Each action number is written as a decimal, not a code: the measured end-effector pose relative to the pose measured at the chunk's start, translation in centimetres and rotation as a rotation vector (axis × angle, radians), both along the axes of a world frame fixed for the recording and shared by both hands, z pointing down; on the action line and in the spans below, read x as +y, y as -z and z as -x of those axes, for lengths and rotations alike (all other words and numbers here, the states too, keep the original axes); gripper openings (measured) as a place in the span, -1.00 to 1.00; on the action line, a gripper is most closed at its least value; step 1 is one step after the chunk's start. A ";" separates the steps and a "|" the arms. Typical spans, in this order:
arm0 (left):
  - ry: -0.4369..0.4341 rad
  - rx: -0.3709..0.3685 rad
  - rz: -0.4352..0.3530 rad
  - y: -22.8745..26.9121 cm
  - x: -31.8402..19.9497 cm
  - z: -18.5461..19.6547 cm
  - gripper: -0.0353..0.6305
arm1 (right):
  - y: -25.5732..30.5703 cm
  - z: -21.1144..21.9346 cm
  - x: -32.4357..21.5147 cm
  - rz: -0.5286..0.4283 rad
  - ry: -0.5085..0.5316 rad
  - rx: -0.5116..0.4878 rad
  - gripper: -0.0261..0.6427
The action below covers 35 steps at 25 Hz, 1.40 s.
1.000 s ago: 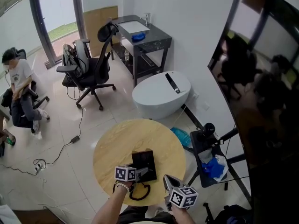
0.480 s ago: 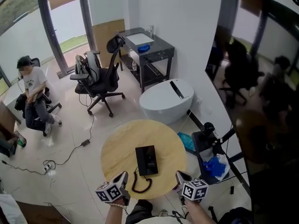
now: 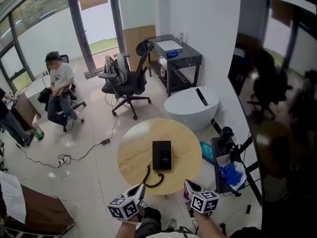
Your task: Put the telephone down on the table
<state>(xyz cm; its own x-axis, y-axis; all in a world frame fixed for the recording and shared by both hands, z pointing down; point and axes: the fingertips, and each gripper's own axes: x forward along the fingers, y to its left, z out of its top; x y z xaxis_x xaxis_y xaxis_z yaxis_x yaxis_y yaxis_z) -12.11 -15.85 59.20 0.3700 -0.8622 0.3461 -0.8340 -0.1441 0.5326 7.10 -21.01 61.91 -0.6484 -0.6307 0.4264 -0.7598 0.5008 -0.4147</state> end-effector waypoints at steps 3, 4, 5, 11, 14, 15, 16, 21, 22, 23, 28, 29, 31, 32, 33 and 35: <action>0.051 -0.003 0.006 0.5 2.3 0.5 -0.89 | 0.7 1.3 2.3 -0.006 0.044 -0.032 -0.92; 0.061 -0.012 0.005 0.8 2.9 0.6 -0.89 | 0.9 1.8 3.0 -0.010 0.056 -0.039 -0.92; 0.065 -0.022 0.006 1.0 3.4 0.6 -0.89 | 1.2 2.2 3.6 -0.013 0.067 -0.045 -0.92; 0.030 -0.059 0.006 1.9 5.3 0.0 -0.89 | 3.7 4.4 6.5 -0.054 0.064 -0.084 -0.92; -0.014 -0.070 -0.007 2.0 6.0 -0.4 -0.89 | 4.5 4.8 7.8 -0.071 0.029 -0.094 -0.92; -0.024 -0.069 -0.015 2.2 6.3 -0.5 -0.89 | 4.6 4.9 8.4 -0.073 0.022 -0.093 -0.92; -0.032 -0.072 -0.024 2.5 6.6 -0.4 -0.89 | 4.6 5.0 9.0 -0.075 0.017 -0.088 -0.92; -0.057 -0.084 -0.035 2.3 8.0 0.5 -0.89 | 4.2 5.7 12.3 -0.074 0.002 -0.043 -0.92; -0.060 -0.078 -0.032 2.0 8.3 0.6 -0.89 | 4.1 5.8 12.9 -0.072 0.003 -0.032 -0.92; -0.064 -0.072 -0.028 1.7 8.7 0.7 -0.89 | 4.1 5.9 13.5 -0.070 0.000 -0.025 -0.92; -0.092 -0.048 -0.016 1.4 10.1 0.2 -0.89 | 4.4 5.8 15.1 -0.074 -0.025 -0.003 -0.92; -0.096 -0.045 -0.015 1.3 10.4 0.2 -0.89 | 4.4 5.9 15.4 -0.075 -0.025 -0.001 -0.92; -0.101 -0.035 -0.013 1.3 11.1 0.2 -0.89 | 4.3 6.3 16.2 -0.074 -0.022 0.000 -0.92; -0.101 -0.031 -0.012 1.2 11.4 0.3 -0.89 | 4.3 6.5 16.6 -0.072 -0.021 0.000 -0.92; -0.100 -0.027 -0.011 1.2 11.7 0.4 -0.89 | 4.3 6.6 16.9 -0.070 -0.020 0.001 -0.92; -0.097 -0.023 -0.007 1.1 12.3 0.7 -0.89 | 4.3 6.8 17.4 -0.067 -0.021 0.003 -0.92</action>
<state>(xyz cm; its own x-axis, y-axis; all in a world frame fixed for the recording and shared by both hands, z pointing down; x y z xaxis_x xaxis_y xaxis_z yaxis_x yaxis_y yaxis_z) -12.85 -3.57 58.06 0.4435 -0.8253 0.3496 -0.8282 -0.2282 0.5120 0.33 -3.58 57.58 -0.6337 -0.6711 0.3849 -0.7715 0.5114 -0.3786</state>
